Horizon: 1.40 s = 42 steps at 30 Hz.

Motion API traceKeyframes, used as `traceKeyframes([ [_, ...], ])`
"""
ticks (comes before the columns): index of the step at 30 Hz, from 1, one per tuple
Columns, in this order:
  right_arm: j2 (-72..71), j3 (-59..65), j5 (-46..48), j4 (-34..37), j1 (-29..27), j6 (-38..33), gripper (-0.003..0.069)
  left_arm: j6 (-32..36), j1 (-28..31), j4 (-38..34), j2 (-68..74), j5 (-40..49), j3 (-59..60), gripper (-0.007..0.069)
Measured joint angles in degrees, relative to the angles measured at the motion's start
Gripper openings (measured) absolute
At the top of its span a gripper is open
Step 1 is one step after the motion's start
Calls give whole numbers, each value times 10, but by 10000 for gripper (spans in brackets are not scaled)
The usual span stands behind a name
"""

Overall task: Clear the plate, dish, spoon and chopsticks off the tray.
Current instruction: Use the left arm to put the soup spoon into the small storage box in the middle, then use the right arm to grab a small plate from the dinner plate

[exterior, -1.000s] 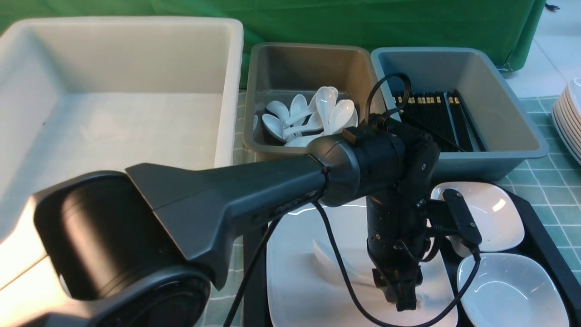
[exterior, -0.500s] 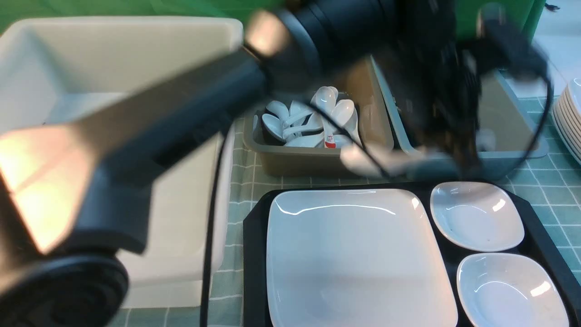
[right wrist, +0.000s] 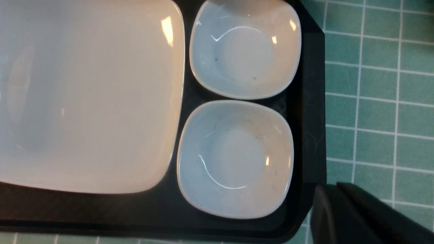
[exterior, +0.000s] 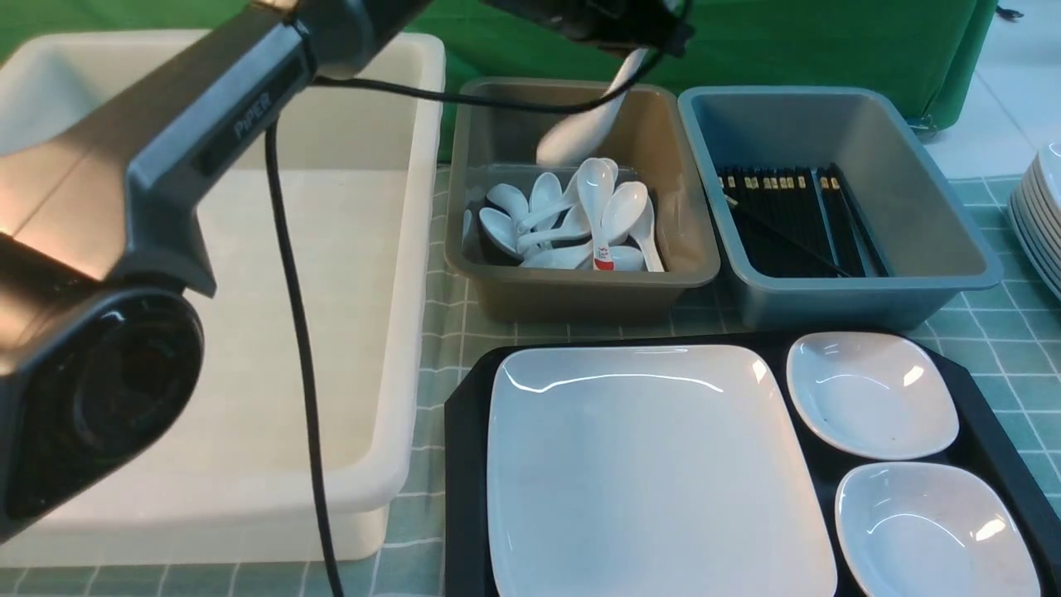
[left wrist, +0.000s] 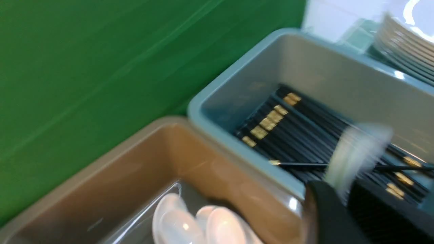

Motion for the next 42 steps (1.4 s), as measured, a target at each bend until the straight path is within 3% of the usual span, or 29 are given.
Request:
traceKeyframes([
  [5,4,0,-9,11,0,0,20,-46,8,25,-3,32,-1,482],
  [8,28,0,15,41,0,-12,20,-102,8,48,-16,116,-9,542],
  [10,46,0,19,50,1,-25,20,-113,8,57,-25,165,-10,516],
  [13,115,0,25,56,24,-42,44,-128,8,76,-74,272,-5,220],
  [15,162,11,17,48,64,-43,122,-135,8,72,-123,284,25,67],
  [16,169,13,14,46,73,-43,141,-135,8,72,-127,285,28,61],
  [20,241,69,-59,-50,174,27,383,-136,8,59,-239,288,152,6],
  [23,278,109,-103,-106,216,62,468,-137,8,57,-308,281,262,2],
  [26,318,147,-165,-118,257,79,505,-140,8,56,-398,239,394,1],
  [32,372,169,-227,-127,286,111,514,-174,8,69,-575,148,632,0],
  [35,386,170,-229,-133,286,118,489,-191,8,82,-618,139,678,0],
  [39,403,166,-227,-153,287,125,280,-213,8,99,-688,139,730,0],
  [42,400,164,-217,-161,292,126,271,-223,8,102,-720,138,737,0],
])
